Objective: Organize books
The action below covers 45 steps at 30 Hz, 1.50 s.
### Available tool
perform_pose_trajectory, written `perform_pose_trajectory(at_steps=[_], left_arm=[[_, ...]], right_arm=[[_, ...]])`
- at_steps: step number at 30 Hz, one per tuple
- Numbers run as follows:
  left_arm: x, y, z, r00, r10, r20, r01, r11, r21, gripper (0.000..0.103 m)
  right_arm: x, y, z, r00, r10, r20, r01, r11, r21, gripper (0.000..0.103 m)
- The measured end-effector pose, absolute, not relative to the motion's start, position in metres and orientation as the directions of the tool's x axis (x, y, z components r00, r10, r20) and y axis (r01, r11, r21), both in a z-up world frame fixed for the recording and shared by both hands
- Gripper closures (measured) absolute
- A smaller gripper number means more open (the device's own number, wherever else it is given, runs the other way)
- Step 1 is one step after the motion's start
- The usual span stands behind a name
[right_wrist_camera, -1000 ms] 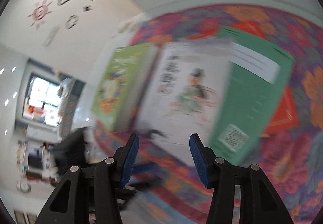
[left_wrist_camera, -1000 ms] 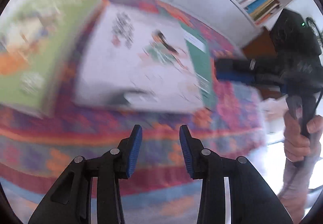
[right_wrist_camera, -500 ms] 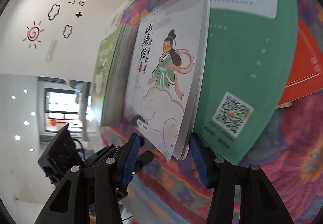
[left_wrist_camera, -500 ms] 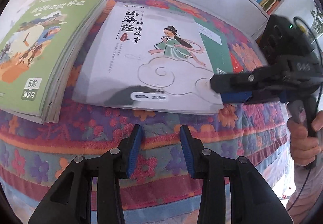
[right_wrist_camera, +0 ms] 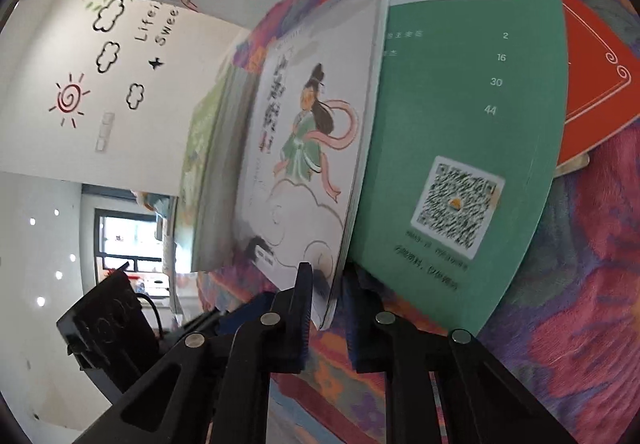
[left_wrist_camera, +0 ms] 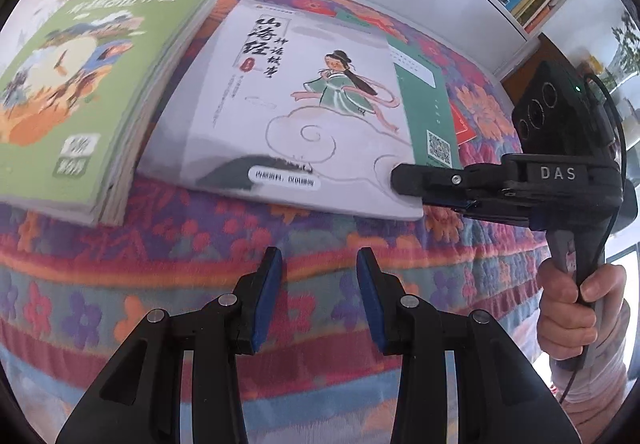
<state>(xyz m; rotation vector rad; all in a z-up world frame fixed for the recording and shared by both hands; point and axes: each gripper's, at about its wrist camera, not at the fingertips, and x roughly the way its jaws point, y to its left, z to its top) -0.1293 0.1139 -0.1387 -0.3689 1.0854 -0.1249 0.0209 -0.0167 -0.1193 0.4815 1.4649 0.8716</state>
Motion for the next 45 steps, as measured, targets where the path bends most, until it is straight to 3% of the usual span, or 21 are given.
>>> perform_pose_trajectory(at_steps=[7, 12, 15, 16, 17, 18, 24, 27, 31, 37, 45], left_arm=[[-0.157, 0.114, -0.127, 0.47, -0.264, -0.842, -0.068, 0.941, -0.332, 0.067], [-0.162, 0.117, -0.126, 0.472, -0.255, -0.844, -0.077, 0.942, -0.328, 0.067], [-0.163, 0.113, -0.131, 0.457, -0.277, -0.845, -0.075, 0.935, -0.347, 0.067], [-0.164, 0.112, -0.133, 0.45, -0.288, -0.845, -0.073, 0.932, -0.356, 0.067], [-0.165, 0.111, -0.135, 0.443, -0.3, -0.845, -0.07, 0.928, -0.366, 0.067], [-0.166, 0.112, -0.136, 0.437, -0.304, -0.847, -0.069, 0.927, -0.369, 0.067], [-0.166, 0.122, -0.137, 0.441, -0.316, -0.84, -0.072, 0.921, -0.384, 0.067], [-0.165, 0.125, -0.139, 0.443, -0.328, -0.834, -0.074, 0.914, -0.399, 0.067], [-0.168, 0.127, -0.14, 0.447, -0.345, -0.825, -0.078, 0.904, -0.42, 0.067], [-0.172, 0.138, -0.136, 0.464, -0.33, -0.822, -0.094, 0.905, -0.416, 0.067], [-0.168, 0.146, -0.122, 0.497, -0.268, -0.826, -0.093, 0.929, -0.357, 0.067]], right_arm=[[-0.001, -0.03, -0.085, -0.055, 0.756, -0.653, -0.29, 0.613, 0.735, 0.1], [-0.02, -0.065, -0.076, -0.028, 0.72, -0.694, -0.309, 0.653, 0.691, 0.099], [-0.006, -0.073, -0.09, -0.04, 0.786, -0.617, -0.235, 0.593, 0.77, 0.091], [-0.004, -0.074, -0.095, -0.053, 0.801, -0.597, -0.215, 0.574, 0.79, 0.077], [0.002, -0.068, -0.102, -0.071, 0.8, -0.596, -0.193, 0.575, 0.795, 0.052], [0.006, -0.063, -0.107, -0.077, 0.788, -0.611, -0.179, 0.592, 0.786, 0.044], [0.018, -0.038, -0.125, -0.095, 0.85, -0.519, -0.12, 0.508, 0.853, 0.044], [0.018, -0.023, -0.125, -0.085, 0.841, -0.534, -0.15, 0.519, 0.841, 0.047], [0.013, -0.023, -0.133, -0.041, 0.824, -0.565, -0.123, 0.557, 0.821, 0.088], [0.001, -0.036, -0.126, -0.009, 0.878, -0.478, -0.049, 0.477, 0.878, 0.096], [-0.04, -0.059, -0.093, -0.044, 0.842, -0.537, -0.141, 0.527, 0.838, 0.096]])
